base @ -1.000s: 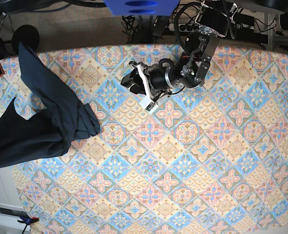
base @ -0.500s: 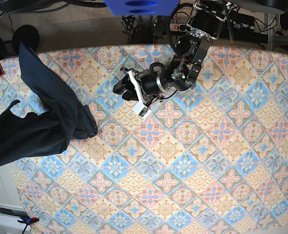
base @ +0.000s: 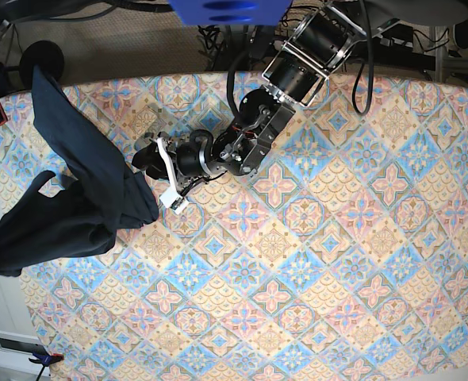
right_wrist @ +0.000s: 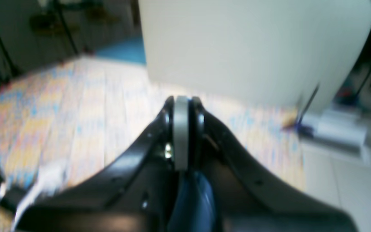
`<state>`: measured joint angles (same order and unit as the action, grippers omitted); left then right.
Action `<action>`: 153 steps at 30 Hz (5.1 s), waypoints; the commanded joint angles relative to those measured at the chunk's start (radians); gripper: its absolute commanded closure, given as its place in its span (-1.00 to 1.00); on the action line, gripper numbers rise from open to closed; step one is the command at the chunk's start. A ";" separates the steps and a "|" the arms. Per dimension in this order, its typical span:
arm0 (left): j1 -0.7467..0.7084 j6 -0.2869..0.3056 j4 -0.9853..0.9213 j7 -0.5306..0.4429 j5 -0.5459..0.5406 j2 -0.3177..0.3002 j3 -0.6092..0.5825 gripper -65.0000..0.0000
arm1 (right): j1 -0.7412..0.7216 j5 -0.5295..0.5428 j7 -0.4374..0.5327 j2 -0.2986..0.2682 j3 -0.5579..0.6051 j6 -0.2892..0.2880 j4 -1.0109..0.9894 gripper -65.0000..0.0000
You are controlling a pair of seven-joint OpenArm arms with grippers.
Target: Layout the t-shirt on the table in an organized manner, then fold the t-shirt properly
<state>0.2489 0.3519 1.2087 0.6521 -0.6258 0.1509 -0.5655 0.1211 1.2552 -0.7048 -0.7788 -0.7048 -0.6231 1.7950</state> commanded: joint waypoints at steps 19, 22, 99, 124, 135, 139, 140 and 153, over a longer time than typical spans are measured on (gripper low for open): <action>-0.003 0.005 0.073 -0.082 0.019 -0.047 -0.024 0.25 | -0.208 -1.095 0.092 0.270 0.060 0.006 -0.083 0.97; -0.015 0.005 0.092 -0.082 0.019 -0.076 -0.021 0.25 | -0.206 -1.132 0.089 0.287 0.075 0.007 -0.079 0.81; -0.174 0.006 0.417 -0.028 0.016 -0.339 -0.021 0.25 | 0.156 -1.061 0.169 0.399 0.534 0.042 -0.110 0.79; -0.354 0.009 0.626 -0.025 0.017 -0.587 -0.017 0.25 | -0.238 -1.060 0.254 0.549 0.945 0.045 -0.228 0.79; -0.349 0.005 0.626 -0.025 0.027 -0.529 -0.023 0.24 | -0.054 -1.055 0.253 0.548 0.617 0.044 -0.040 0.79; -0.346 0.002 0.609 -0.025 0.056 -0.482 -0.023 0.24 | 0.016 -1.055 0.253 0.548 0.537 0.044 0.010 0.79; -0.346 0.000 0.595 -0.025 0.093 -0.466 -0.023 0.24 | 0.027 -1.055 0.253 0.548 0.524 0.044 0.019 0.79; -0.351 -0.178 0.469 -0.024 0.565 -0.397 -0.216 0.24 | 0.085 -1.055 0.253 0.548 0.485 0.042 0.084 0.79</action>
<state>-0.1036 0.1799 1.6756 0.6025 -0.0589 -0.2489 -0.7807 0.2192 0.1841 -0.4824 -0.2192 -0.2127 -0.5827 1.8534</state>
